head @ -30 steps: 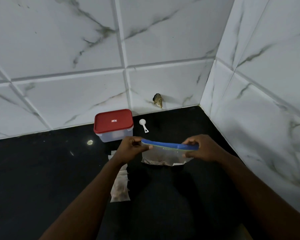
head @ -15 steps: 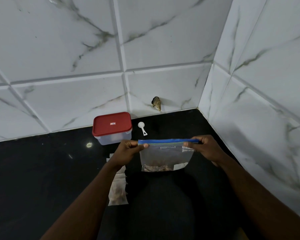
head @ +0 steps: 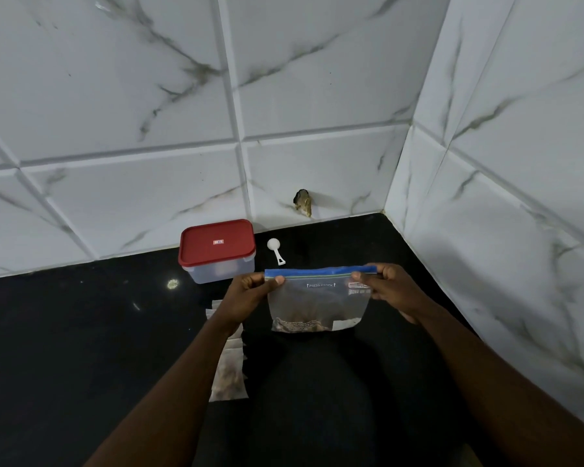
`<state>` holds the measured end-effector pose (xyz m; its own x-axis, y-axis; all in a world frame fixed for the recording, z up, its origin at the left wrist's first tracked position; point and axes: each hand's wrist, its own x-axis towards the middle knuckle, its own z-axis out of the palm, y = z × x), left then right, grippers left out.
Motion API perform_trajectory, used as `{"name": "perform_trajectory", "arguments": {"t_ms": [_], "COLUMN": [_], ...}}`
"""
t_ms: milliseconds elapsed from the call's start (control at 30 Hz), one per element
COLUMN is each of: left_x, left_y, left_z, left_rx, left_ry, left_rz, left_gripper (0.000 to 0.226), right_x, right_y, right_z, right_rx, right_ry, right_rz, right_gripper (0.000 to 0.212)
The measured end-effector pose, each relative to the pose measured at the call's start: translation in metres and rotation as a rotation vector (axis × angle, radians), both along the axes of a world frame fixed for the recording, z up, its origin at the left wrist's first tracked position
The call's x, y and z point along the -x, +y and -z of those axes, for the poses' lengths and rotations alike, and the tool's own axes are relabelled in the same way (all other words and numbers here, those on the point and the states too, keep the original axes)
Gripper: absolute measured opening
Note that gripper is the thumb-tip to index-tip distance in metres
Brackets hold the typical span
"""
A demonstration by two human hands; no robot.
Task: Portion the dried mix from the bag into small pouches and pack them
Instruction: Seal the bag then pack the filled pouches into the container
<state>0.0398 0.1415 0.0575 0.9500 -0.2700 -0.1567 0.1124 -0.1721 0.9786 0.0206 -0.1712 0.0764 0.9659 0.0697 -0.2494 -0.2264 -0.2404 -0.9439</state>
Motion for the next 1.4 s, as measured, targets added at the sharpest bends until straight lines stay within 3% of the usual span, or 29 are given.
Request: {"name": "perform_trajectory", "arguments": {"t_ms": [167, 400, 667, 833, 933, 1100, 1400], "left_x": [0.004, 0.012, 0.032, 0.038, 0.039, 0.040, 0.032], "left_y": [0.003, 0.003, 0.005, -0.004, -0.009, -0.022, -0.035], "left_z": [0.003, 0.008, 0.032, 0.053, 0.057, 0.063, 0.065], "left_rx": [-0.057, -0.139, -0.426, -0.767, -0.951, -1.063, -1.101], "left_ry": [0.035, 0.205, 0.429, 0.239, 0.101, 0.043, 0.032], "left_rz": [0.002, -0.050, 0.213, 0.358, 0.463, 0.494, 0.334], "left_gripper": [0.033, 0.030, 0.013, 0.003, 0.017, 0.025, 0.025], "right_x": [0.003, 0.013, 0.040, 0.052, 0.054, 0.056, 0.040], "right_y": [-0.001, 0.000, -0.005, -0.001, 0.002, 0.006, 0.004], "right_z": [0.006, 0.021, 0.054, 0.067, 0.073, 0.082, 0.082], "right_rx": [-0.052, -0.041, 0.125, 0.242, 0.295, 0.347, 0.458], "right_ry": [0.006, 0.127, 0.429, 0.466, 0.488, 0.468, 0.269], "right_rz": [0.038, 0.051, -0.134, -0.170, -0.183, -0.170, -0.166], "right_gripper": [0.024, 0.025, 0.022, 0.022, 0.022, 0.019, 0.016]}}
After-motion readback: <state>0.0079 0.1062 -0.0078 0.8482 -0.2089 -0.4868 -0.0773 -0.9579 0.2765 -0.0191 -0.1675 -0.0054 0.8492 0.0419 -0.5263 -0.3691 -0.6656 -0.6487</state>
